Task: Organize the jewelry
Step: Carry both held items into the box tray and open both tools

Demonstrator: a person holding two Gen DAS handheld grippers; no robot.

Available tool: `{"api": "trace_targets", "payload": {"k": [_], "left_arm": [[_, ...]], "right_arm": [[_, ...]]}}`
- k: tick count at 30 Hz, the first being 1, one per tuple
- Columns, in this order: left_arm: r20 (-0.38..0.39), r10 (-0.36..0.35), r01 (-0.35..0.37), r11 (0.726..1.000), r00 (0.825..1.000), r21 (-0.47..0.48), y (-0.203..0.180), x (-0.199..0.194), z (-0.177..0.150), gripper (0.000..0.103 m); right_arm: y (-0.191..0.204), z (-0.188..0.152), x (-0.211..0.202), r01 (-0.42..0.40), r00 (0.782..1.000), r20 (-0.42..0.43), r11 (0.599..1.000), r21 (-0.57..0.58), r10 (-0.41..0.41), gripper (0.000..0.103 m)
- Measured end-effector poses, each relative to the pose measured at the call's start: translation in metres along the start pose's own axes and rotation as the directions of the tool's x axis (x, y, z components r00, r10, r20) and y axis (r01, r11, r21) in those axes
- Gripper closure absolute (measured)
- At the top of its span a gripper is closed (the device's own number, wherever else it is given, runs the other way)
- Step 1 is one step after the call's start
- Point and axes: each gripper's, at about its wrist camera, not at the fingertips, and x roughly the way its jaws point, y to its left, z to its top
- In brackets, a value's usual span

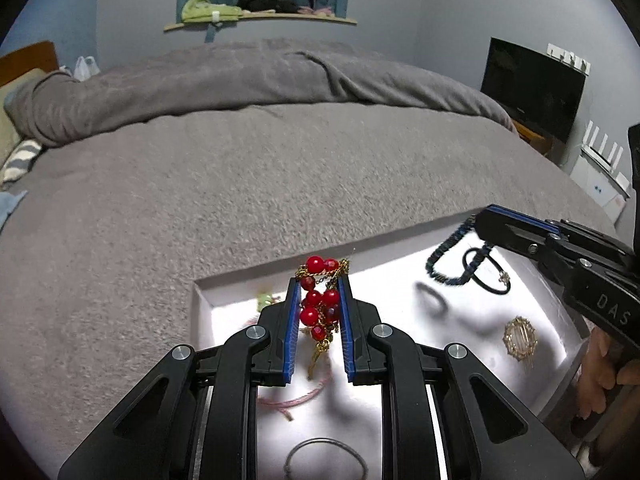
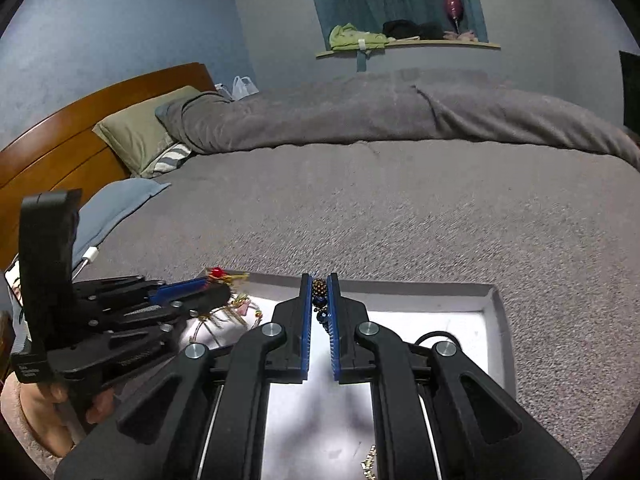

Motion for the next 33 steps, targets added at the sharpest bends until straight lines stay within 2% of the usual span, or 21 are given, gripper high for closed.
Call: {"api": "trace_targets", "payload": {"k": [6,15,24,33], "left_arm": [[-0.036,-0.068,0.068,0.998,0.997,0.017,-0.012,0.008,-0.006,0.084],[-0.082,-0.044,0.048,0.998,0.996,0.051,-0.017,0.018,-0.010,0.084],[-0.094,-0.031,0.037,0.997,0.995,0.061,-0.019,0.022,-0.010,0.084],[-0.097,-0.031,0.037,0.998,0.995,0.058,-0.016,0.021,-0.011,0.083]], "right_arm": [[0.001,-0.004,0.005,0.052,0.998,-0.039,0.998,-0.021,-0.053,0.096],[-0.001,-0.008,0.019,0.084,0.991,-0.104,0.996,-0.021,-0.086,0.096],[-0.003,-0.009,0.017,0.099,0.989,-0.106,0.995,-0.021,-0.101,0.096],[-0.006,-0.010,0.020,0.145,0.982,-0.115,0.989,-0.037,-0.148,0.096]]}}
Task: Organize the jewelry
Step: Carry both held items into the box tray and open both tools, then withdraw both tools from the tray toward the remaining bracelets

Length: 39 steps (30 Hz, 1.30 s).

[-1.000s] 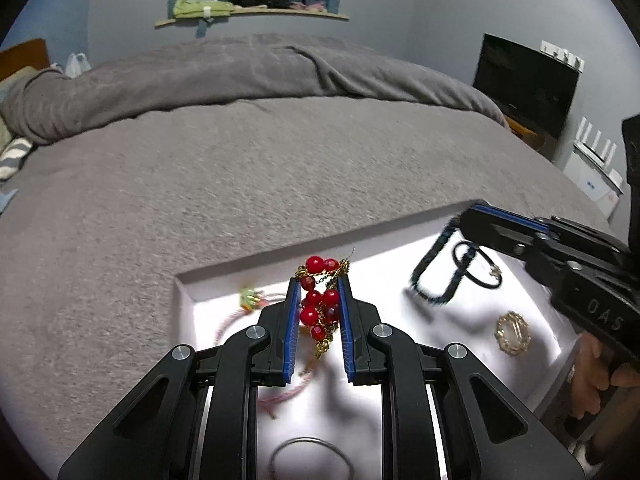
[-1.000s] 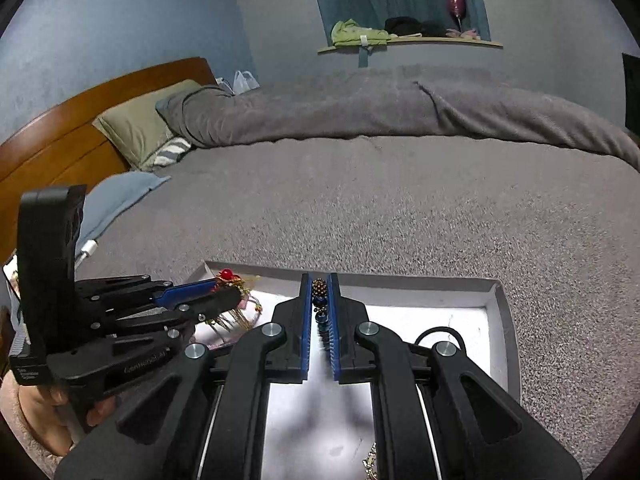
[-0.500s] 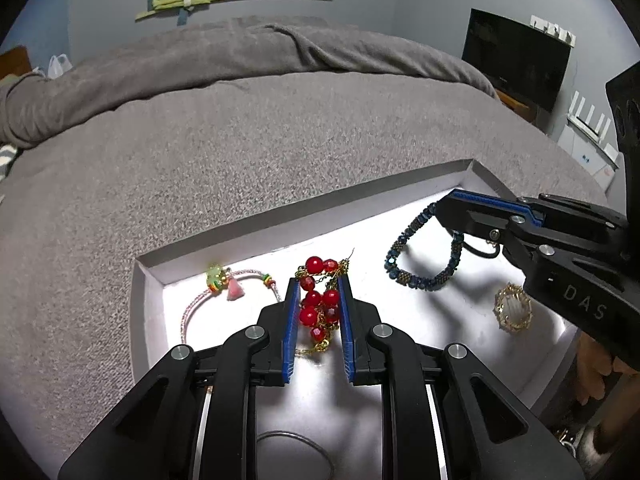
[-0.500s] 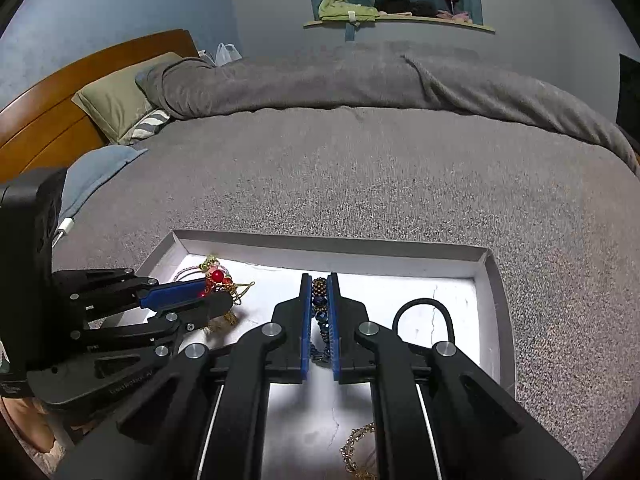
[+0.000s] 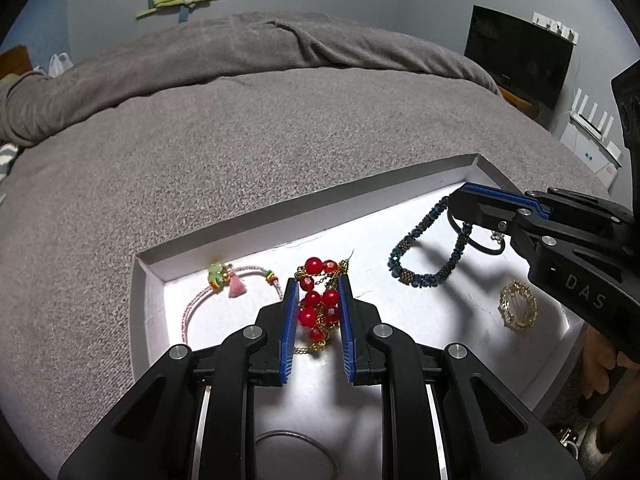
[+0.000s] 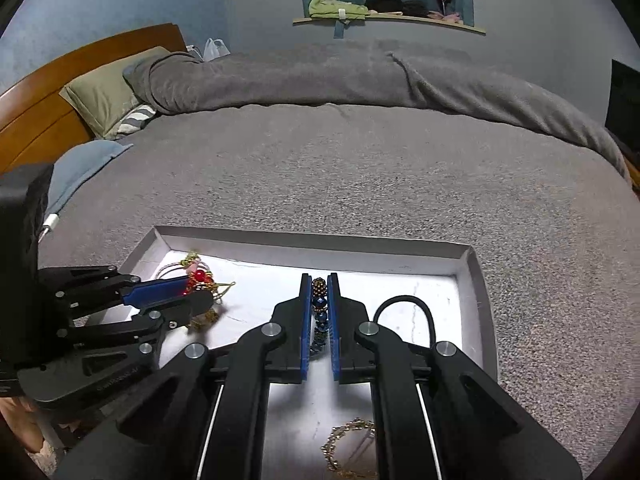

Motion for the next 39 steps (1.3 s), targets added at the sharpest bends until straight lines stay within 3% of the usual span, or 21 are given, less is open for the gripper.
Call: {"api": "trace_targets", "payload": {"k": [12,23,26,29,32,35,39], "left_arm": [[-0.001,0.003,-0.003,1.000,1.000,0.000,0.000,0.001,0.001,0.083],[0.036,0.008,-0.008,1.000,0.999,-0.008,0.002,-0.007,0.002,0.067],[0.064,0.019,-0.018,1.000,0.998,-0.011,0.001,-0.014,0.003,0.053],[0.103,0.041,-0.040,0.999,0.994,-0.011,-0.001,-0.026,0.003,0.044],[0.131,0.052,-0.049,0.998,0.990,-0.030,-0.003,-0.038,0.002,0.032],[0.160,0.073,-0.068,0.997,0.984,-0.040,-0.008,-0.054,0.000,0.025],[0.199,0.109,-0.102,0.994,0.974,-0.044,-0.015,-0.077,-0.005,0.016]], "right_arm": [[-0.001,-0.001,0.000,0.001,1.000,-0.001,1.000,0.002,-0.001,0.096],[-0.006,0.001,-0.005,-0.004,1.000,0.017,0.999,0.033,0.003,0.092],[-0.010,0.002,-0.011,0.000,0.999,0.039,0.999,0.052,-0.002,0.075],[-0.014,0.003,-0.021,0.004,0.998,0.061,0.998,0.065,-0.008,0.071],[-0.020,0.001,-0.036,0.004,0.995,0.095,0.995,0.100,-0.014,0.051],[-0.027,-0.003,-0.054,0.000,0.993,0.120,0.990,0.142,-0.017,0.042],[-0.032,-0.011,-0.080,-0.009,0.987,0.159,0.985,0.172,-0.019,0.011]]}}
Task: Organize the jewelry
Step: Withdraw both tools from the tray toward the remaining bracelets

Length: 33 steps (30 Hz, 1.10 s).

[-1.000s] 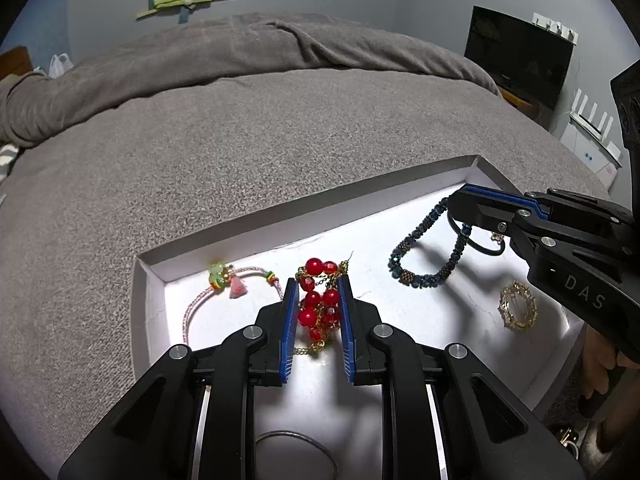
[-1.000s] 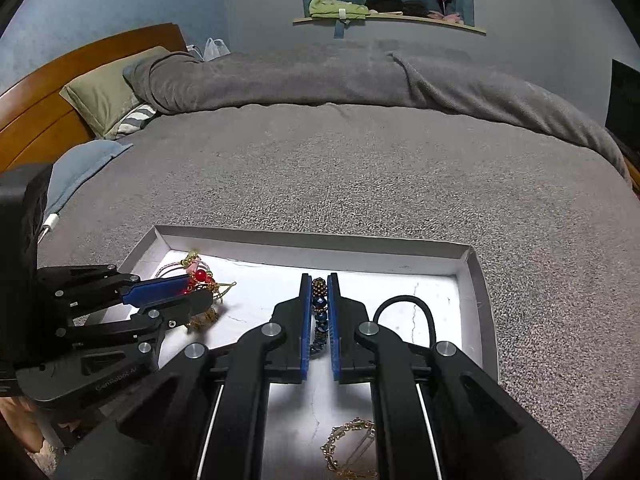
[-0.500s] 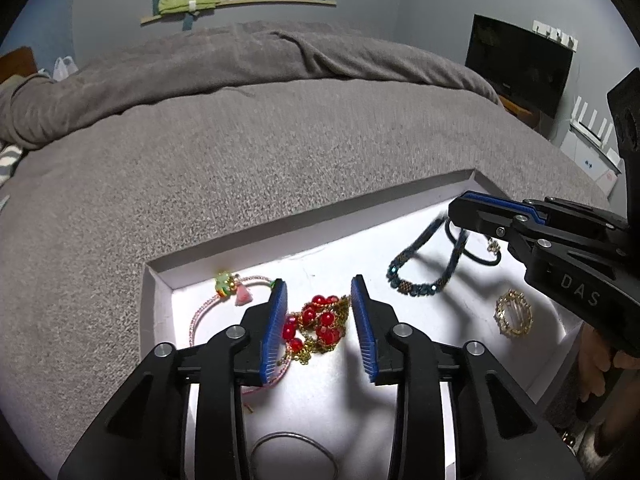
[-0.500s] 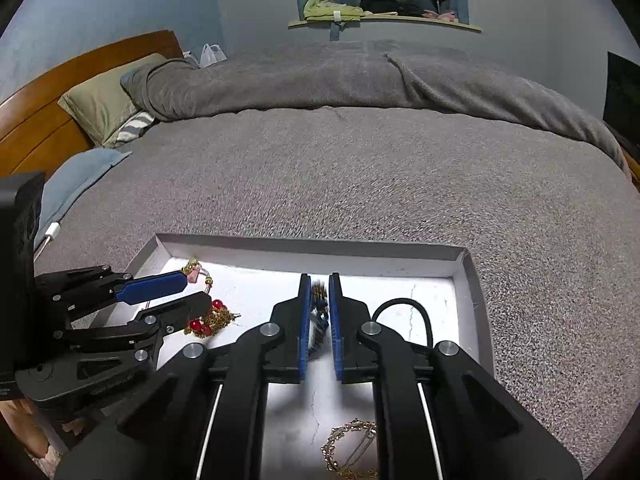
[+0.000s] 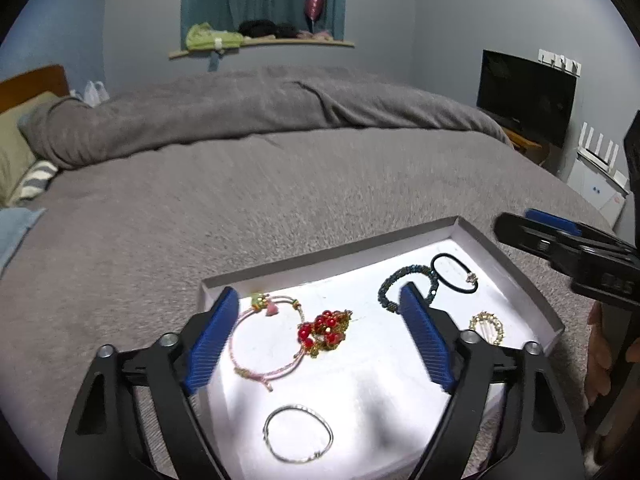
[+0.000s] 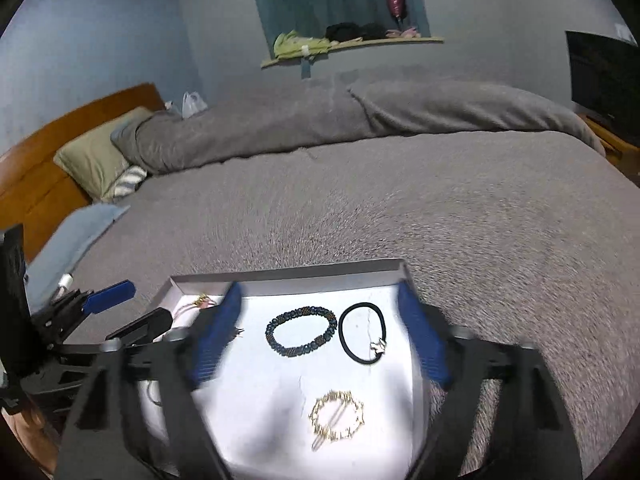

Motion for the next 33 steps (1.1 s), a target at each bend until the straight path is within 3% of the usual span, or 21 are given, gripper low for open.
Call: {"api": "trace_targets", "payload": {"k": [3,17,23,33], "left_arm": [[0.023,-0.001,0.001,1.000,1.000,-0.016,-0.002,-0.015,-0.002,0.012],[0.038,0.053,-0.051,0.997,0.998,-0.059,0.005,-0.060,-0.050,0.009],[0.052,0.080,-0.078,0.997,0.995,-0.029,0.006,-0.081,-0.074,0.009],[-0.008,0.092,-0.093,0.994,0.996,-0.066,0.027,-0.096,-0.124,0.009]], "right_arm": [[0.001,-0.003,-0.020,0.003,1.000,0.027,1.000,-0.003,-0.003,0.005],[-0.009,-0.036,-0.075,0.021,0.999,0.040,1.000,0.001,-0.021,0.005],[-0.015,-0.058,-0.091,0.011,0.999,0.038,1.000,0.002,-0.011,0.005],[-0.013,-0.100,-0.109,0.075,0.996,0.044,0.994,-0.077,-0.072,0.005]]}}
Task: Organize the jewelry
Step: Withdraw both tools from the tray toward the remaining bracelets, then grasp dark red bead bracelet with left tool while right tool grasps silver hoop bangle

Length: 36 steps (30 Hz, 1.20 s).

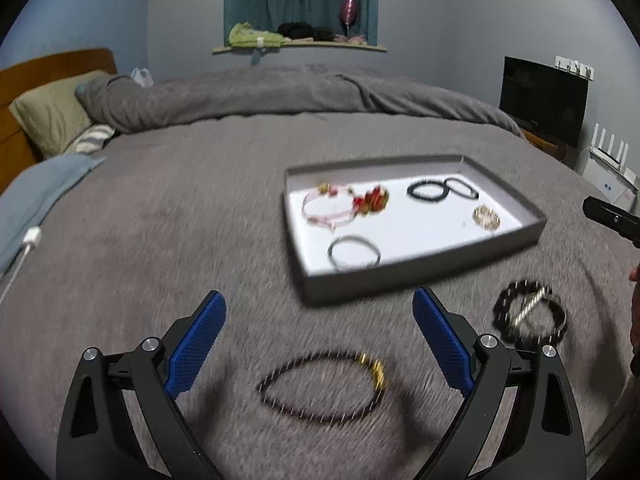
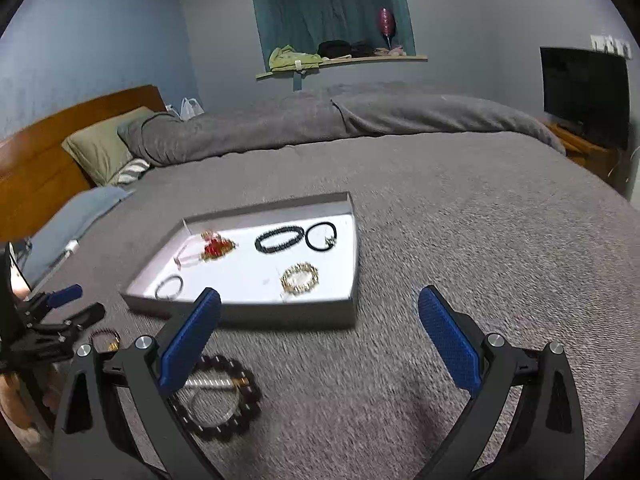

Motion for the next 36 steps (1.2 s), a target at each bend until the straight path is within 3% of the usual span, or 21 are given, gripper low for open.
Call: {"api": "trace_targets", "payload": {"k": [8,14,19,22,24,26,29,36], "left_arm": [[-0.077,-0.030,0.028,0.999,0.997,-0.034,0.014,-0.002,-0.031,0.009],[-0.119,-0.028,0.024,0.999,0.993,-0.027,0.013,0.005,-0.037,0.009],[-0.116,-0.042,0.038,0.999,0.992,-0.039,0.016,0.004,-0.037,0.009],[-0.110,-0.055,0.050,0.998,0.992,-0.048,0.017,0.003,-0.036,0.009],[-0.117,-0.052,0.047,0.998,0.992,-0.046,0.016,0.005,-0.036,0.010],[-0.119,-0.043,0.039,0.998,0.992,-0.038,0.015,0.005,-0.036,0.011],[-0.124,-0.036,0.033,0.999,0.992,-0.032,0.014,0.006,-0.037,0.011],[-0.131,-0.030,0.027,0.999,0.991,-0.020,0.011,0.008,-0.037,0.011]], "right_arm": [[0.011,-0.030,0.000,-0.061,0.996,-0.068,0.996,-0.060,0.057,0.006],[0.037,-0.046,0.008,-0.152,0.981,-0.136,0.981,-0.118,0.136,0.006],[0.040,-0.048,0.009,-0.166,0.978,-0.149,0.979,-0.120,0.148,0.007],[0.038,-0.047,0.010,-0.157,0.979,-0.149,0.981,-0.115,0.139,0.021],[0.039,-0.047,0.011,-0.164,0.976,-0.161,0.980,-0.117,0.144,0.036],[0.042,-0.048,0.011,-0.182,0.972,-0.170,0.975,-0.127,0.160,0.042],[0.050,-0.049,0.008,-0.192,0.971,-0.172,0.968,-0.161,0.164,0.047],[0.065,-0.049,0.012,-0.191,0.969,-0.196,0.961,-0.198,0.152,0.047]]}}
